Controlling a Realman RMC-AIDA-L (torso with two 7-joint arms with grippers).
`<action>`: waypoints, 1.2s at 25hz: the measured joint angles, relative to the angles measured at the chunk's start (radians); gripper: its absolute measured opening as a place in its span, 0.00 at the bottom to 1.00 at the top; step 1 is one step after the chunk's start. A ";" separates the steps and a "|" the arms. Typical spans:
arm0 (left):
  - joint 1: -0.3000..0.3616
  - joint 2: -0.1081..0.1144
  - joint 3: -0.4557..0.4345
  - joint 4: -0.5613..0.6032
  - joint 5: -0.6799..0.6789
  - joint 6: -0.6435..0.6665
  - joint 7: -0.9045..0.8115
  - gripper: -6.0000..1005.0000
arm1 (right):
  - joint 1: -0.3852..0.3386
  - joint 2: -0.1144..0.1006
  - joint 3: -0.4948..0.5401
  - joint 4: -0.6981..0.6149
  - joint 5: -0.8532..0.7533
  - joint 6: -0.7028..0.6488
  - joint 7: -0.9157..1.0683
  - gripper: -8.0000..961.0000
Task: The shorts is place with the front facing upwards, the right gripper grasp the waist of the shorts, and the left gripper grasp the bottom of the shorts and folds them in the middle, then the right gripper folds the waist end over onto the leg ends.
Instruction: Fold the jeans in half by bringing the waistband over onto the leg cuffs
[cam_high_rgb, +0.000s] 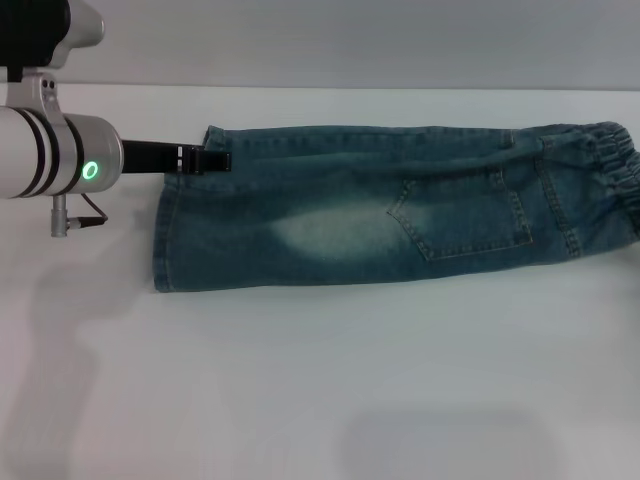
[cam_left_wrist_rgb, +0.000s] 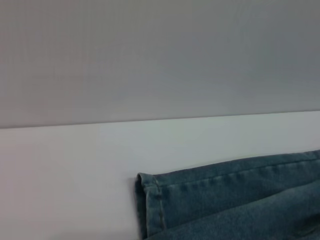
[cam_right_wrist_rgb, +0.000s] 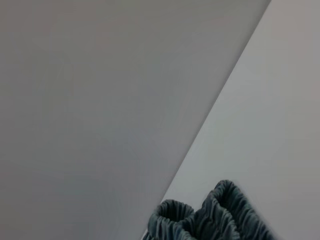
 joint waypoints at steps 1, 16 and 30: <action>0.000 0.000 0.000 0.000 0.000 0.000 0.000 0.83 | 0.000 0.000 0.000 0.000 0.000 0.000 0.000 0.65; -0.008 -0.003 0.000 -0.007 0.000 0.005 0.014 0.83 | 0.007 -0.005 0.000 0.005 -0.028 -0.009 -0.032 0.11; 0.002 -0.007 0.084 -0.008 -0.030 0.068 0.015 0.83 | 0.043 0.003 0.003 0.064 -0.011 0.278 -0.062 0.05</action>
